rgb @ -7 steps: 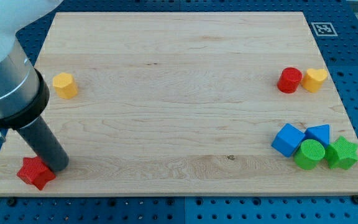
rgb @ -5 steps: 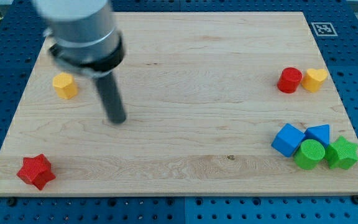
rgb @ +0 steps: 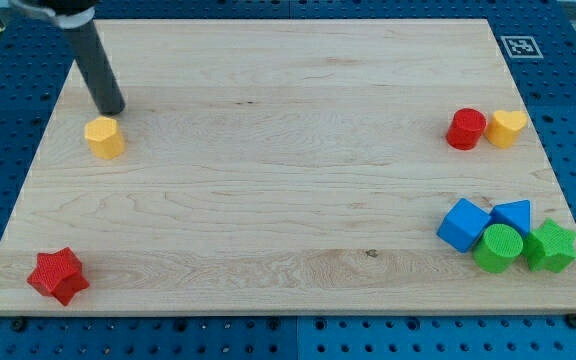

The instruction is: Move the yellow hexagon to the top of the red star

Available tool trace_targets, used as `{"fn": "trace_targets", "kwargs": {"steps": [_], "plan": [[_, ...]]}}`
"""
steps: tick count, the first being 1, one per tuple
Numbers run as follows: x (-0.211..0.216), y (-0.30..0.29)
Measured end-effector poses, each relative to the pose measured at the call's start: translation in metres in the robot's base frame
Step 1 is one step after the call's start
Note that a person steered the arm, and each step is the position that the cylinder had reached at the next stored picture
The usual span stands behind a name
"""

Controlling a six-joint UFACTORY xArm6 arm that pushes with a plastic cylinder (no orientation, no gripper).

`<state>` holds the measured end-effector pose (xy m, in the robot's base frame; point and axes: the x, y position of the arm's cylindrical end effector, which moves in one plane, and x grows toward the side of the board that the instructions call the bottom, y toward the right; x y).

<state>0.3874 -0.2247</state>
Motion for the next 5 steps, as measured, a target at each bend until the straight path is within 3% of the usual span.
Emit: {"fn": "trace_targets", "kwargs": {"steps": [5], "plan": [[0.072,0.003]]}}
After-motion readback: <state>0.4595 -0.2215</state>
